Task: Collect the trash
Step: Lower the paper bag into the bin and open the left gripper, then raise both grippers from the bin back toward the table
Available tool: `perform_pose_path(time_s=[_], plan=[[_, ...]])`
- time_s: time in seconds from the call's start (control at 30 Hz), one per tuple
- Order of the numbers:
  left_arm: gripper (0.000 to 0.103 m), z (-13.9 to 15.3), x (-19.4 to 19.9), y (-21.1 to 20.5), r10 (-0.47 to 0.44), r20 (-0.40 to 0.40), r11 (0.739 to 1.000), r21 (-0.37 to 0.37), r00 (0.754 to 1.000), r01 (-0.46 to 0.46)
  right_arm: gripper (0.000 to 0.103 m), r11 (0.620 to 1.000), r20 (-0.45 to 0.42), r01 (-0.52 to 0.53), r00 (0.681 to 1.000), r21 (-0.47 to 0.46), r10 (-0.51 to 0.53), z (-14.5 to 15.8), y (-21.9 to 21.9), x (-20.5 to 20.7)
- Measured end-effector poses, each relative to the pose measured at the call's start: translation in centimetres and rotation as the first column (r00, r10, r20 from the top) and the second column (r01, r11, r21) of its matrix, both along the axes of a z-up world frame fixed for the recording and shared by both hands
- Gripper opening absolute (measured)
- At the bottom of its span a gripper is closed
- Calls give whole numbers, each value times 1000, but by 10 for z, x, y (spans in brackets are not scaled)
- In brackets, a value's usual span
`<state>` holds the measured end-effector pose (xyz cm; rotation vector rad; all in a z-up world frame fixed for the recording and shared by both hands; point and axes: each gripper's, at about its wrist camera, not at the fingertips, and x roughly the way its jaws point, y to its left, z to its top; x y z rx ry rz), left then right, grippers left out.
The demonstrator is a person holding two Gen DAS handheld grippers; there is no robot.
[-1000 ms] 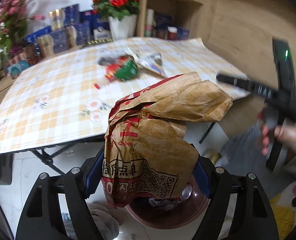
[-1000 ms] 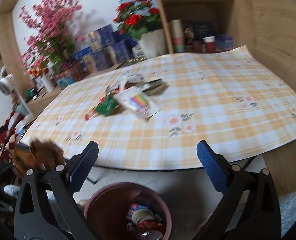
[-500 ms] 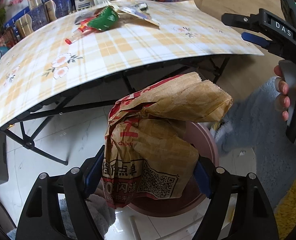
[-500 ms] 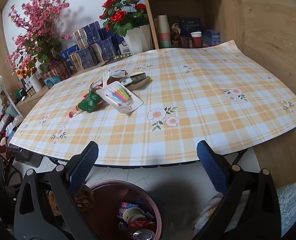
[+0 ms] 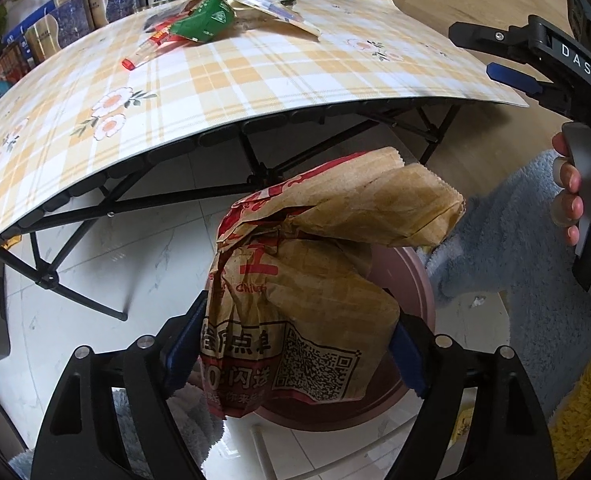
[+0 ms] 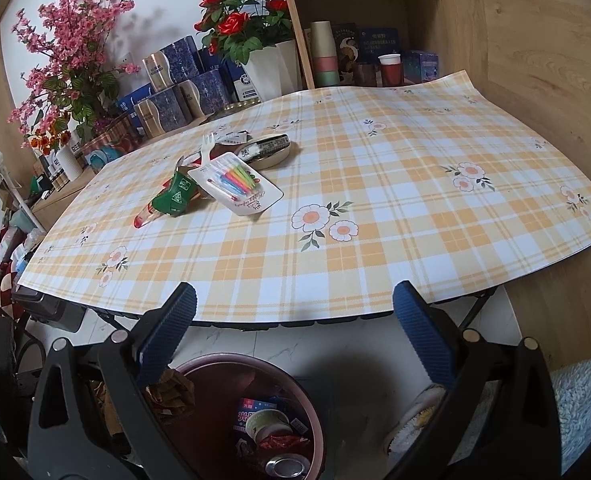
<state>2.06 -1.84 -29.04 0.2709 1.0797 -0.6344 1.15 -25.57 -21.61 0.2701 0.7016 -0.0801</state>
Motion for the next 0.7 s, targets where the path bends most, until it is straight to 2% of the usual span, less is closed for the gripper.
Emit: perform_pose_path(time_s=[0.17,0.4,0.57,0.7], plan=[[83,0,-1,-3,-10,2,1000,0,1000,10,97,1000,-1,-5,1000,0,5,0,1,0],[83,3,3,5,39,-1,999,-35,999,-39,97,1000,-9,-4,1000,6,4,-1,1,0],[83,11,10,18,124,13,989,-89,992,-122,97,999,-12,-27,1000,21,27,-3,2,0],[84,21,17,34,217,35,963,-171,975,-208,97,999,-31,-30,999,17,31,-6,4,2]])
